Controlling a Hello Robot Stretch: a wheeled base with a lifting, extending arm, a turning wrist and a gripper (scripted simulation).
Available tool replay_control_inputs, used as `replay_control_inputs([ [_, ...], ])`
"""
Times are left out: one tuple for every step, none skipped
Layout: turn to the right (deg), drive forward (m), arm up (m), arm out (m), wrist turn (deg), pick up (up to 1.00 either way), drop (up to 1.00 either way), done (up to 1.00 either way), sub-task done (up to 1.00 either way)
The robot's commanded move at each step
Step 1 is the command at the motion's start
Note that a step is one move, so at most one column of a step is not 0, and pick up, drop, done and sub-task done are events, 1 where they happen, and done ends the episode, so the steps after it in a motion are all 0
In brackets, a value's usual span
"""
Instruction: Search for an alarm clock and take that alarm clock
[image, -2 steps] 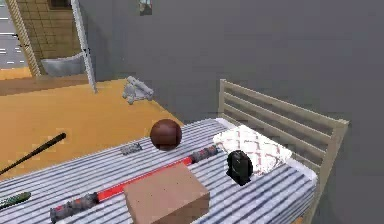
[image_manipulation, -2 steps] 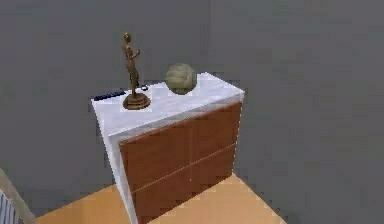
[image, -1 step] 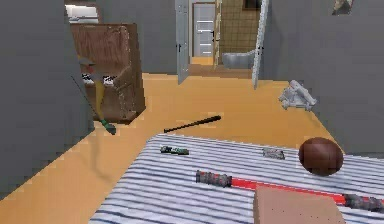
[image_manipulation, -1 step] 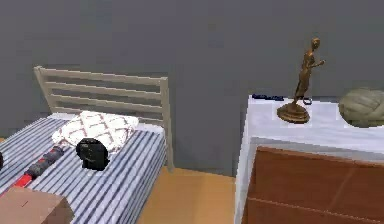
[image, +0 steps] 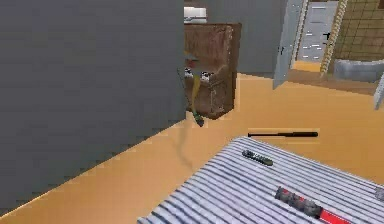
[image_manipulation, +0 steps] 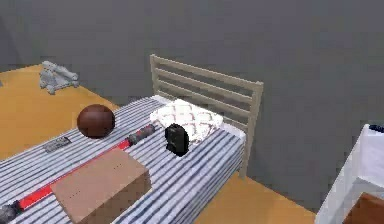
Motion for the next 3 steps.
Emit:
replay_control_inputs([
  [45.0,0.00,0.00,0.00,0.0,0.00,0.00,0.00,0.00],
  [45.0,0.00,0.00,0.00,0.0,0.00,0.00,0.00,0.00],
  [24.0,0.00,0.00,0.00,0.0,0.00,0.00,0.00,0.00],
])
